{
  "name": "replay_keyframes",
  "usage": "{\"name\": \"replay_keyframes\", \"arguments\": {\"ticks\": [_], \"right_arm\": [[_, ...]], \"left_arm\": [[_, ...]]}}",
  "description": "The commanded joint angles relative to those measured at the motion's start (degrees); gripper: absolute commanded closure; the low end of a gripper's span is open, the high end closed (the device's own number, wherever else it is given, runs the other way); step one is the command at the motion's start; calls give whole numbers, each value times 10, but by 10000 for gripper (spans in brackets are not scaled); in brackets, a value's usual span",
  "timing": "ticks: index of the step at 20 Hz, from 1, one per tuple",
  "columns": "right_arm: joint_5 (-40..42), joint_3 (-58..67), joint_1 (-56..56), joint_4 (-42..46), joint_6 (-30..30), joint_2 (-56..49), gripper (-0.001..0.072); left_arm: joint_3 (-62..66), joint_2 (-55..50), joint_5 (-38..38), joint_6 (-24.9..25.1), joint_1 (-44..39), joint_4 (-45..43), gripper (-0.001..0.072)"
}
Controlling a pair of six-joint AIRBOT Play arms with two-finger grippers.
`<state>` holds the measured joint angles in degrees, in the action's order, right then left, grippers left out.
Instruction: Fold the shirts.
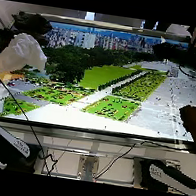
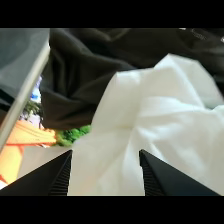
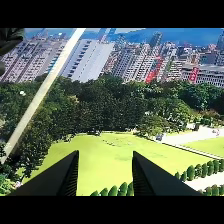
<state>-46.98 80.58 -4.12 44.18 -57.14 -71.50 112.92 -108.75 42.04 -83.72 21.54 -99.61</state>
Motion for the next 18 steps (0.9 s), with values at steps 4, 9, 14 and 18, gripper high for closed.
{"name": "replay_keyframes", "arguments": {"ticks": [4,9,14,18], "right_arm": [[-3,0,0,-50,0,0,336],[-2,0,0,-60,0,0,336],[-2,0,0,-55,0,0,336],[-2,0,0,-54,0,0,336]], "left_arm": [[0,-108,26,-2,2,57,226],[0,-139,12,55,-6,209,517],[55,-137,95,193,-33,420,698],[72,-84,161,240,-74,492,698]]}}
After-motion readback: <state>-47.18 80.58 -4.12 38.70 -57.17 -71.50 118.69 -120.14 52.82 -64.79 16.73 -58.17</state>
